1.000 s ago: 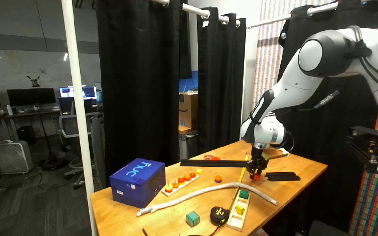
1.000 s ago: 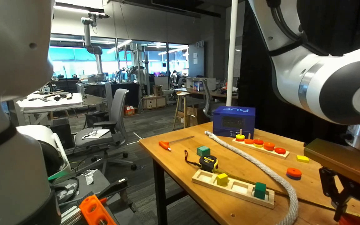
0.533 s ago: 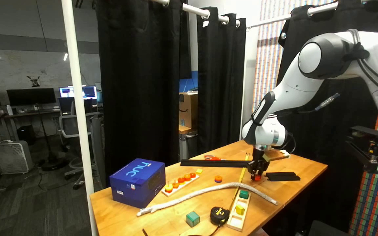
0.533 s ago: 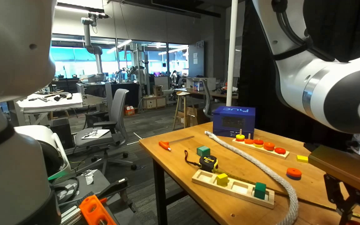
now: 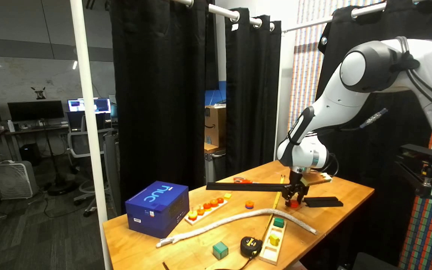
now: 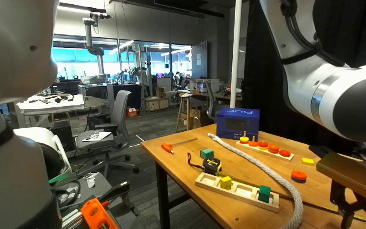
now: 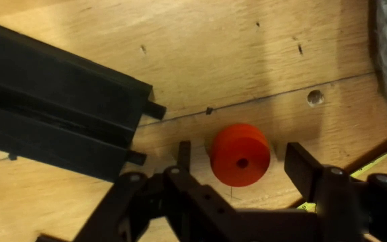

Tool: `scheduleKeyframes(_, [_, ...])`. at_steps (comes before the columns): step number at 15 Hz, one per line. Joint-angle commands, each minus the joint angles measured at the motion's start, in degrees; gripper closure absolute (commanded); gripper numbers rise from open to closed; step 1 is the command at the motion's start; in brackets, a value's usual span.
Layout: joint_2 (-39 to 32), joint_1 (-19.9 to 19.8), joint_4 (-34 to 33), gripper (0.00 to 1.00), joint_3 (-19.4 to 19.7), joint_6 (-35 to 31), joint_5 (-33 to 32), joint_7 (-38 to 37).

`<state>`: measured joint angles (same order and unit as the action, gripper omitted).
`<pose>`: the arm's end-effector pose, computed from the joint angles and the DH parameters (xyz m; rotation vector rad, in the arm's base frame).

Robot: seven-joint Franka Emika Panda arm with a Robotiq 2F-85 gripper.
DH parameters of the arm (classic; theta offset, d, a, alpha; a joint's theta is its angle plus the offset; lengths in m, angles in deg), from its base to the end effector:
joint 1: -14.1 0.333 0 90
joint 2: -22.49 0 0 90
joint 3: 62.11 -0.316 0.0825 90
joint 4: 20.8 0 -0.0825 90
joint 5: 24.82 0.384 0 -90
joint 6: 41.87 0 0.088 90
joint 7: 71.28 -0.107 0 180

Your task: Pick up the orange object from the wooden object and put it on the table

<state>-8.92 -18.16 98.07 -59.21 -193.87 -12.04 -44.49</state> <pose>0.4770 -0.3436 0.1630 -3.0439 0.5126 -0.1080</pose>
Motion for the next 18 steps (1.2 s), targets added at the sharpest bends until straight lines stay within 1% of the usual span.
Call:
scheduleKeyframes(1, [-0.1,0.4,-0.9,0.0,-0.1,0.0,0.3,-1.1])
scheduleKeyframes(3, [2.1,2.2,0.8,0.0,0.4,-0.2,-0.8,-2.4])
scheduleKeyframes(5, [6.1,4.3,3.7,0.0,0.0,0.3,-1.6,-2.4])
scheduleKeyframes(8, [13.1,9.7,8.8,0.0,0.8,1.1,-4.4,-4.3])
scheduleKeyframes(10, [18.0,13.6,11.8,0.0,1.8,2.6,-7.5,-7.0])
scheduleKeyframes(14, [29.6,19.3,17.1,0.0,2.2,11.4,-12.2,-12.3])
scheduleKeyframes(18, [41.4,23.1,20.0,0.0,1.2,26.5,-13.7,-14.2])
